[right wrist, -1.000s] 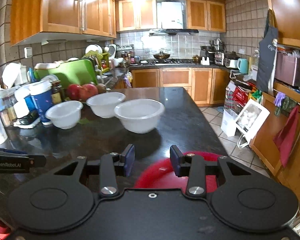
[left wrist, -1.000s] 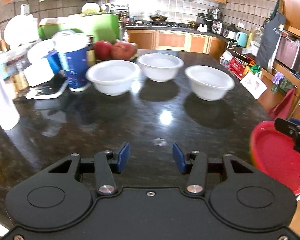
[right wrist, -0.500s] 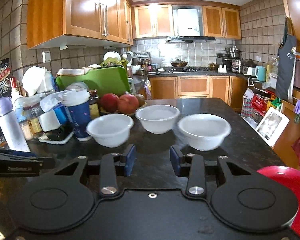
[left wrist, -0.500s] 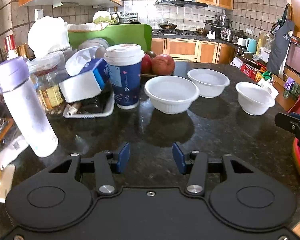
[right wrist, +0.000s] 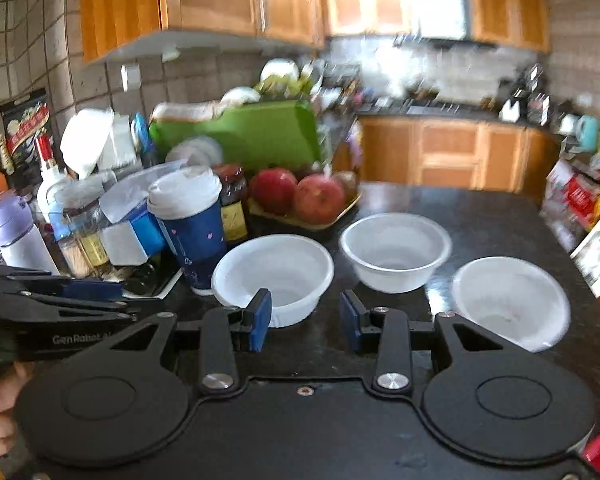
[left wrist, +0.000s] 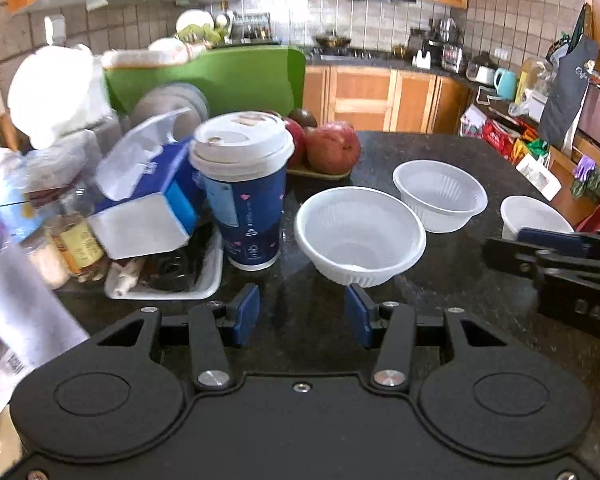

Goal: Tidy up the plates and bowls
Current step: 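Move both grippers to the rim of a white ribbed bowl, then close both grippers on the white bowl rim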

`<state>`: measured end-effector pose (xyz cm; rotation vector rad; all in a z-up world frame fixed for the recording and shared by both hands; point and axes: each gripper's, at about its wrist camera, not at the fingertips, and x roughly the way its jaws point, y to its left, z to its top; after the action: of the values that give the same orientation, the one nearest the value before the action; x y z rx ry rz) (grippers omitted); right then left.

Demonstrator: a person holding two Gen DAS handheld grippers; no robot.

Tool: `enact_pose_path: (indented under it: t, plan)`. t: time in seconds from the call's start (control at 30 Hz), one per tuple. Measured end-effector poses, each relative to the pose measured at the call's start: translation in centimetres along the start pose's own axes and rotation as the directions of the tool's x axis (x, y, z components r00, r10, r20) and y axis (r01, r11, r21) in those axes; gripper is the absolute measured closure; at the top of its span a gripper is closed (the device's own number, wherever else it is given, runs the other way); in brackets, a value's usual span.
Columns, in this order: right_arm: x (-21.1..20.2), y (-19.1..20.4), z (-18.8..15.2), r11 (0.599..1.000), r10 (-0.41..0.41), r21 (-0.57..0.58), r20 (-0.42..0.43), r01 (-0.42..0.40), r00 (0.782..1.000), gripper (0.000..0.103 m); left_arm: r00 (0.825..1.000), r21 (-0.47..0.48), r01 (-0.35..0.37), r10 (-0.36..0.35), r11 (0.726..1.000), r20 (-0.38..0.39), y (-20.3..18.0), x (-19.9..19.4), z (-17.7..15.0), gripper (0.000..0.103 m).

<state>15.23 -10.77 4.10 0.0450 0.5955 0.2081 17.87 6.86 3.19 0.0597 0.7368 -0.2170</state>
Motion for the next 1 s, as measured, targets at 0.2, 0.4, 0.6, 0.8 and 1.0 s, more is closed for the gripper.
enact_pose_path:
  t: [0.2, 0.4, 0.6, 0.8, 1.0]
  plan:
    - [5.6, -2.6, 2.3, 0.994, 0.079, 0.086, -0.146, -0.067, 0.986, 0.065, 0.999, -0.006, -0.011, 0.011, 1.000, -0.051, -0.3, 2.8, 1.5, 0.048]
    - [9.1, -3.8, 3.2, 0.987, 0.128, 0.118, -0.212, -0.105, 0.969, 0.065, 0.998, -0.011, -0.014, 0.013, 1.000, -0.057, -1.1, 4.6, 2.8, 0.048]
    - [10.3, -4.4, 3.6, 0.987, 0.141, 0.109, -0.227, -0.119, 0.964, 0.066, 0.997, -0.023, -0.026, 0.024, 0.999, -0.071, -1.6, 6.0, 3.3, 0.048]
    - [11.6, -4.5, 3.6, 0.989, 0.141, 0.083, -0.256, -0.124, 0.956, 0.068, 0.994, -0.017, -0.025, 0.023, 1.000, -0.108, -2.0, 7.9, 3.5, 0.048]
    - [13.5, -4.4, 3.7, 0.991, 0.127, 0.069, -0.279, -0.112, 0.952, 0.071, 0.992, -0.004, -0.035, 0.034, 0.999, -0.122, -2.1, 9.2, 3.9, 0.048]
